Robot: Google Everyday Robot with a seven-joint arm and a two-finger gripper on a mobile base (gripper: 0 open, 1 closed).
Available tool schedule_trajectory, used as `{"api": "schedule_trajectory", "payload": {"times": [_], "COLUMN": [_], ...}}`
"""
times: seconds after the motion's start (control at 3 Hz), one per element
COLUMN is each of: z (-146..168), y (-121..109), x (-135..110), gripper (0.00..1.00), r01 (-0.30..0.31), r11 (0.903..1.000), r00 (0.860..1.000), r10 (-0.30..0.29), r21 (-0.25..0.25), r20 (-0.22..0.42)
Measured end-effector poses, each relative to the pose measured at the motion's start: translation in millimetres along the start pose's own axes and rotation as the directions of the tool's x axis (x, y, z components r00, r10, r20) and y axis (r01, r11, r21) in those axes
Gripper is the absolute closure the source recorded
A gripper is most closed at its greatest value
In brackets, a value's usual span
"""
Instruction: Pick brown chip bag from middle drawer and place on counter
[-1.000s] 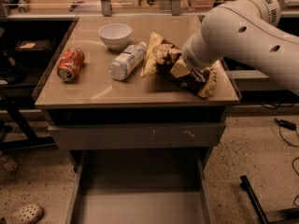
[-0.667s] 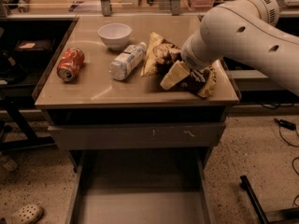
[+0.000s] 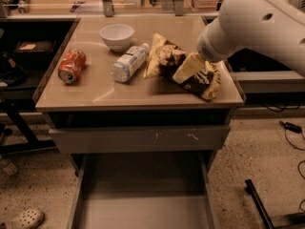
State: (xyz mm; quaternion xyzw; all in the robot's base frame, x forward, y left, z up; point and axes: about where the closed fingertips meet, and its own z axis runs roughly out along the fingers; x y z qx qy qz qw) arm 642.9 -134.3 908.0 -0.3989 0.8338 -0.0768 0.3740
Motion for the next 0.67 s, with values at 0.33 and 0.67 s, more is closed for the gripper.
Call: {"api": "schedule_trajectory", "payload": {"times": [0.33, 0.67], "z": [-79.9, -92.4], "y": [-52.4, -51.7], "x": [5.9, 20.3], "gripper": [0.00, 0.00], "r01": [-0.055, -0.060], "r11": [0.9866, 0.9856], "r00": [0.996, 0.990], "r10": [0.064, 0.078], "r21": [0.154, 0.158], "r20": [-0.055, -0.115]}}
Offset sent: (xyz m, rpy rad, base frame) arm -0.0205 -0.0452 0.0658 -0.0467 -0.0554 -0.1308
